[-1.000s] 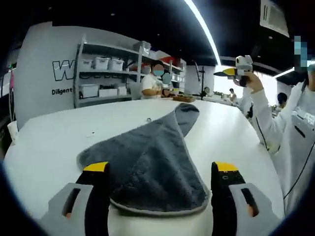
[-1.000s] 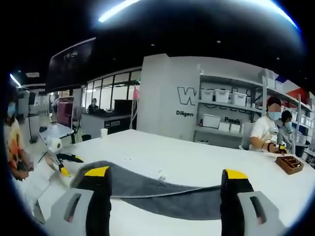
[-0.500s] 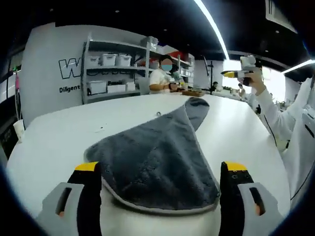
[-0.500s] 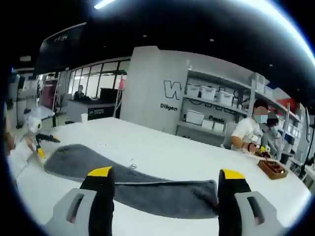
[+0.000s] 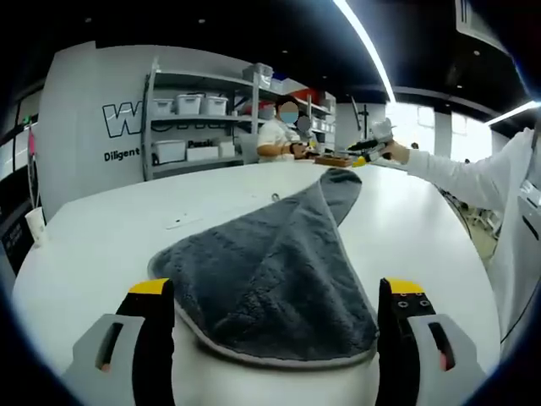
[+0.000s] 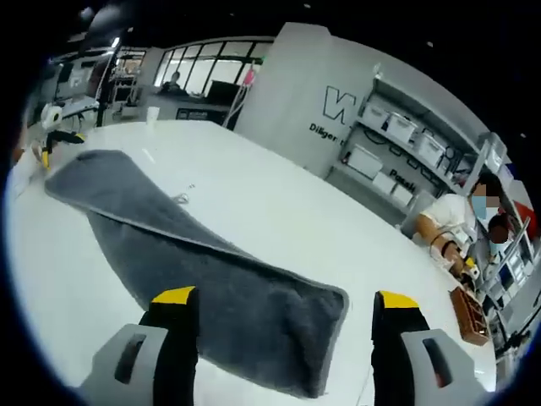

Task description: Open the folded towel by lifting each exposed corner and separating the folded layers until the towel lies flat within the target outline without major curled edges

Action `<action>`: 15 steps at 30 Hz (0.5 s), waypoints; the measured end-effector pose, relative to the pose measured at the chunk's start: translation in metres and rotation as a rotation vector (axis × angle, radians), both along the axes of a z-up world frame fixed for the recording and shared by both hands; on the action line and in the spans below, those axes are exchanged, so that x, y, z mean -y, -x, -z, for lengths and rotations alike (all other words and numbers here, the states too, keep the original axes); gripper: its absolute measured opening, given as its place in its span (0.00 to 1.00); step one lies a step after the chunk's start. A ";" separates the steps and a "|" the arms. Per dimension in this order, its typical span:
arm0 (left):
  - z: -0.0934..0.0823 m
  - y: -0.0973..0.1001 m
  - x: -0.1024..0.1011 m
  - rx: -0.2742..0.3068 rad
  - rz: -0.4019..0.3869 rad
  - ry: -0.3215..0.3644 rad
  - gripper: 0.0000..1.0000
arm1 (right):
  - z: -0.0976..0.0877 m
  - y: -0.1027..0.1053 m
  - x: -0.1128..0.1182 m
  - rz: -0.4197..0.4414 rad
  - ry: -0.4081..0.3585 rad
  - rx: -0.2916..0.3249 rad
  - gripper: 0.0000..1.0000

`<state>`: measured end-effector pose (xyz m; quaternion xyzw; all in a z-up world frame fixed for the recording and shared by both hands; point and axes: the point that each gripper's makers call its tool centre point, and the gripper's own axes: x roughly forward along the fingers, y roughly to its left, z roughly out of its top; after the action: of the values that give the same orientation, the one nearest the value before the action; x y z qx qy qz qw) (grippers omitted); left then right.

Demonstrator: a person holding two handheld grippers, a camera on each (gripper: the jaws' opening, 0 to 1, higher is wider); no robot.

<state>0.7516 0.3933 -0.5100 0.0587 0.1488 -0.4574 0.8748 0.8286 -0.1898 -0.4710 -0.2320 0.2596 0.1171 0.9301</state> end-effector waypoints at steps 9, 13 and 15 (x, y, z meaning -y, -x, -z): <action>0.007 -0.001 -0.001 -0.017 -0.004 -0.020 0.99 | 0.041 -0.043 0.031 0.061 -0.025 -0.134 0.81; 0.008 0.000 0.001 -0.017 0.000 -0.024 0.99 | 0.051 -0.044 0.042 0.124 -0.082 -0.163 0.78; 0.007 0.001 0.003 -0.015 0.005 -0.023 0.98 | 0.054 -0.038 0.032 0.126 -0.143 -0.162 0.73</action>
<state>0.7505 0.3904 -0.5173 0.0658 0.1603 -0.4584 0.8717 0.8670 -0.2222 -0.5248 -0.1381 0.3391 0.0949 0.9257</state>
